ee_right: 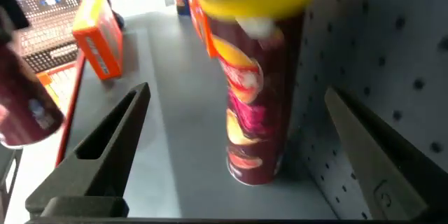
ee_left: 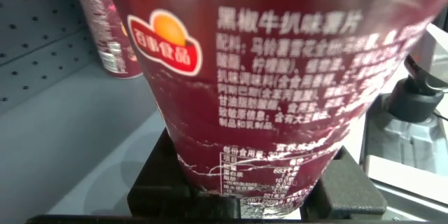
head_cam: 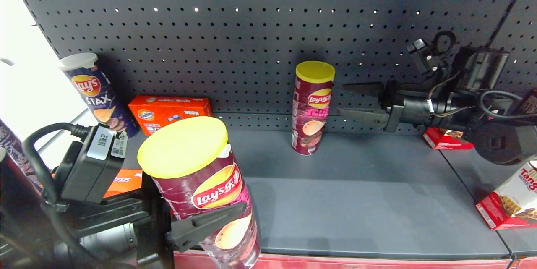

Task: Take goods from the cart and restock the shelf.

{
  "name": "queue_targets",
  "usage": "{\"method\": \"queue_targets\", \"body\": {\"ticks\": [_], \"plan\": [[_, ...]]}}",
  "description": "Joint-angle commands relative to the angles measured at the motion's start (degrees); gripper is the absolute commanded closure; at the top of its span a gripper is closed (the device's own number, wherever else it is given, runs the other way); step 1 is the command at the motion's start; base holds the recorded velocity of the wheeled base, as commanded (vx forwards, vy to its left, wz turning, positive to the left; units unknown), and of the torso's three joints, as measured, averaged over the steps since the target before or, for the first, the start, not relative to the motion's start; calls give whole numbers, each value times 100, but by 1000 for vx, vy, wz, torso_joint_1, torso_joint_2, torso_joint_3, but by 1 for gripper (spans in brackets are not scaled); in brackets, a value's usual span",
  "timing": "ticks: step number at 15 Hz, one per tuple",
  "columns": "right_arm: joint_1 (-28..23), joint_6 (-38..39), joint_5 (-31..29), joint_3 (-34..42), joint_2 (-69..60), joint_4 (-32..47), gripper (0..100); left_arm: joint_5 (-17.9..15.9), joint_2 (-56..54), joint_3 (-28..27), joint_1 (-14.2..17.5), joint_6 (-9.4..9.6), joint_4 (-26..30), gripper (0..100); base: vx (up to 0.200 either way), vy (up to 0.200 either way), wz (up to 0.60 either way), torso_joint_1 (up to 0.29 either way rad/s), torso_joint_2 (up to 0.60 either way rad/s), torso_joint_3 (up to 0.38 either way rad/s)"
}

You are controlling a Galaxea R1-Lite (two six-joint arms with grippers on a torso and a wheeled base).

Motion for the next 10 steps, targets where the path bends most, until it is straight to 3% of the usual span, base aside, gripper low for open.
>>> {"method": "queue_targets", "body": {"ticks": [1, 10], "plan": [[2, -8, 2, -160, 310, -14, 0, -3, 20, -28, 25, 1, -2, 100, 0, 0, 0, 0, 0, 0], [186, -184, 2, -450, 899, -31, 0, -12, 29, -19, 183, 1, 6, 100, 0, 0, 0, 0, 0, 0]]}}
